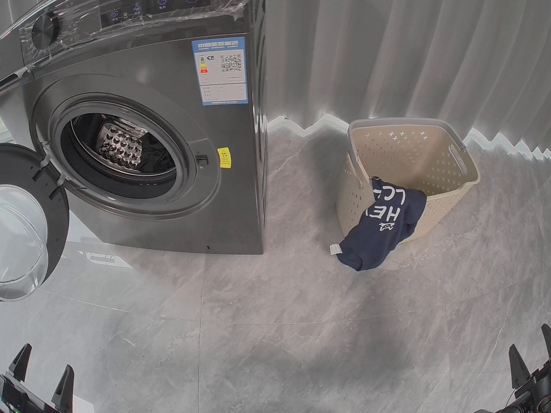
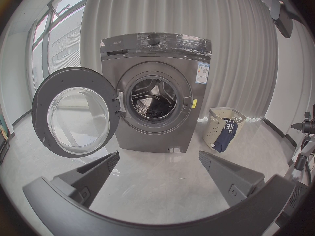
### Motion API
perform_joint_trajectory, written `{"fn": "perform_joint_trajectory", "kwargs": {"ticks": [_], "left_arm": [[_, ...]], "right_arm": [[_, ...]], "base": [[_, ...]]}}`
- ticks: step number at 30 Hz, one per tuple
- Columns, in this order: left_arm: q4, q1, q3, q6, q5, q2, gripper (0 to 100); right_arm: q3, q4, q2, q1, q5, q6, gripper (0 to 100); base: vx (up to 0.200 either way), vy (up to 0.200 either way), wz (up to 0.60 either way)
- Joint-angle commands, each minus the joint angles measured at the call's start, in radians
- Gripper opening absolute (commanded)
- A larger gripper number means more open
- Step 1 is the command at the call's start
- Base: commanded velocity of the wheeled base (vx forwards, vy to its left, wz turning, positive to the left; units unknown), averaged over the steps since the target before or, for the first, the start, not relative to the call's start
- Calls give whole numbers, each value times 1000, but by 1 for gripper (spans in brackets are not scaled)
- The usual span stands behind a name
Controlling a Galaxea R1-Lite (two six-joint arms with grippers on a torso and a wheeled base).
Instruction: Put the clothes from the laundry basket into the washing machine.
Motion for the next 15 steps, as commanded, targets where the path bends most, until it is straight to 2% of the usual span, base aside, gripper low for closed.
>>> {"fn": "perform_joint_trajectory", "kwargs": {"ticks": [1,2,5,11,15], "left_arm": [[1,0,18,-2,0,-13,100],[1,0,18,-2,0,-13,100],[1,0,18,-7,0,-13,100],[1,0,18,-4,-2,-13,100],[1,-1,18,-4,-2,-13,100]], "right_arm": [[18,0,-2,0,1,0,100],[18,0,-2,0,-1,0,100],[18,1,-2,2,1,0,100],[18,0,-2,2,1,0,100],[18,0,-2,2,1,0,100]], "base": [[0,-200,0],[0,-200,0],[0,0,0],[0,0,-600],[200,0,0]]}}
